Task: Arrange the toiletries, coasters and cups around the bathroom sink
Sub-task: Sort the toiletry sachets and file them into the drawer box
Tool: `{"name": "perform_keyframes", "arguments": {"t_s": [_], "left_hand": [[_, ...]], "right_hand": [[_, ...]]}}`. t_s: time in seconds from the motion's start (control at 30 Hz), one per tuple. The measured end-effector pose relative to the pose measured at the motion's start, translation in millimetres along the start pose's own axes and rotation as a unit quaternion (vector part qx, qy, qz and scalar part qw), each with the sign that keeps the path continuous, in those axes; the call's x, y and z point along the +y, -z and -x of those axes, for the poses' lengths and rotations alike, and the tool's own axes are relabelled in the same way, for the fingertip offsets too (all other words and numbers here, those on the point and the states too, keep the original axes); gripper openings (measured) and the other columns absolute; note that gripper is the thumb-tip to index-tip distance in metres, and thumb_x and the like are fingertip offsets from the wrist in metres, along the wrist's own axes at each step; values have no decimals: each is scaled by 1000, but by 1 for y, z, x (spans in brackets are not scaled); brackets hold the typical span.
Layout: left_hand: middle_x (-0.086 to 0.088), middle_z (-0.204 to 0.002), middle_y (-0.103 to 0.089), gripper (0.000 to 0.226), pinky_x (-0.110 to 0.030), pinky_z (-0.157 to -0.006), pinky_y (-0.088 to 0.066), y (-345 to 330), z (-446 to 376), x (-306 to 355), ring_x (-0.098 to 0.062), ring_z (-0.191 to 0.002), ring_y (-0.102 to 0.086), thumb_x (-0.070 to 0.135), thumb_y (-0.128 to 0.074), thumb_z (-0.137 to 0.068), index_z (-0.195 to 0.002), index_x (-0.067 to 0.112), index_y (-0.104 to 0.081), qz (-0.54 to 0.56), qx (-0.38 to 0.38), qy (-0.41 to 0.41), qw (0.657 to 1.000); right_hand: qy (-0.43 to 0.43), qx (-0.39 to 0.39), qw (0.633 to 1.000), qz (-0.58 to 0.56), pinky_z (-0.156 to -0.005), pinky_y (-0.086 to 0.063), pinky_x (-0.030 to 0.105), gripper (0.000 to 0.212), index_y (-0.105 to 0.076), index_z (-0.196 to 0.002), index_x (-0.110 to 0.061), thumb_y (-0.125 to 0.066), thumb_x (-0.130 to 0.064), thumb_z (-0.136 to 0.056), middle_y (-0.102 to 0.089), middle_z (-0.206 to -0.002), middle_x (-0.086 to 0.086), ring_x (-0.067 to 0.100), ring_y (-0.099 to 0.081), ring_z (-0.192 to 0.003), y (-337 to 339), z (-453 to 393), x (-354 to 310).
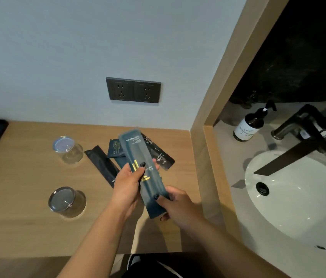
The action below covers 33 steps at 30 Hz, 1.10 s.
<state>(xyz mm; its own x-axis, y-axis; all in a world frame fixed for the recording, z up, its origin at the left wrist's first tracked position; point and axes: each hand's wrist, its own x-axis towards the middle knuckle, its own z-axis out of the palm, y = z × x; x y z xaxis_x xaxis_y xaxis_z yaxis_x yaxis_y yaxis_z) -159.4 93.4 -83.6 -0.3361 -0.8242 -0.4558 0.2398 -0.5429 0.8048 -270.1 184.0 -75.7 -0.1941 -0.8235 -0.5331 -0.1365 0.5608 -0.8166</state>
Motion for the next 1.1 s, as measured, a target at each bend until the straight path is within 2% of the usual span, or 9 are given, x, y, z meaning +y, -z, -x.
{"name": "perform_keyframes", "arguments": {"t_s": [0.13,0.27,0.4,0.5,0.6,0.73,0.9,0.97,1.1], "left_hand": [[-10,-118,-69,28,-39,-84,-58,42,5,17,-23,-106,-68,6,-42,-100,-124,5,-56,2,68,-35,997],[-3,-108,-74,24,-37,-80,-59,81,17,36,-17,-100,-70,8,-42,-100,-113,15,-61,8,109,-54,993],[-5,-114,-71,27,-39,-81,-54,109,17,46,-21,-106,-68,17,-46,-100,-125,15,-58,-14,125,-41,991],[-6,-113,-72,28,-40,-82,-53,118,14,52,-20,-104,-69,15,-48,-99,-125,15,-57,-3,124,-34,992],[-7,-111,-73,27,-41,-81,-54,122,10,60,-20,-102,-69,14,-47,-99,-124,15,-57,2,114,-34,993],[-5,-107,-74,26,-28,-59,-56,128,4,62,-13,-92,-72,17,-47,-99,-122,18,-58,-11,88,-32,996],[-8,-101,-75,26,-26,-59,-56,137,-7,62,-17,-90,-72,9,-42,-100,-119,14,-58,8,87,-33,996],[-10,-100,-75,25,-26,-57,-56,138,-9,62,-17,-88,-73,8,-42,-100,-115,16,-61,21,94,-32,995],[-12,-103,-74,26,-26,-58,-56,139,-6,65,-18,-91,-72,8,-41,-100,-116,17,-60,36,99,-32,994]], "right_hand": [[-41,-13,999,-25,-57,-50,23,15,-64,-101,-10,-52,-8,-91,-70,-87,9,12,-64,-66,-3,-22,-9],[-45,9,999,-15,-52,-45,22,16,-59,-106,-9,-51,-6,-93,-69,-84,8,14,-60,-62,-9,-69,-25],[28,54,984,170,-73,-52,36,13,-65,-96,-7,-53,-7,-90,-69,-90,10,20,-66,-79,-29,-123,-42],[104,42,925,364,-88,-49,40,19,-60,-107,-8,-54,-17,-91,-61,-110,11,27,-59,-104,-47,-163,-47],[142,28,857,494,-93,-46,43,33,-50,-123,-11,-55,-20,-91,-48,-126,9,29,-48,-118,-63,-198,-51],[165,1,807,568,-97,-47,45,52,-39,-137,-10,-57,-26,-91,-40,-139,10,30,-38,-130,-78,-232,-50],[94,-25,763,639,-103,-41,49,64,-18,-149,-9,-43,-37,-98,-22,-155,12,35,-19,-143,-81,-252,-43],[100,-23,717,689,-97,-46,48,60,-13,-150,-5,-37,-28,-101,-22,-155,18,39,-25,-140,-84,-252,-44],[187,-2,627,756,-76,-50,41,51,-27,-141,5,-41,-1,-93,-54,-130,21,36,-60,-108,-81,-251,-52]]}}
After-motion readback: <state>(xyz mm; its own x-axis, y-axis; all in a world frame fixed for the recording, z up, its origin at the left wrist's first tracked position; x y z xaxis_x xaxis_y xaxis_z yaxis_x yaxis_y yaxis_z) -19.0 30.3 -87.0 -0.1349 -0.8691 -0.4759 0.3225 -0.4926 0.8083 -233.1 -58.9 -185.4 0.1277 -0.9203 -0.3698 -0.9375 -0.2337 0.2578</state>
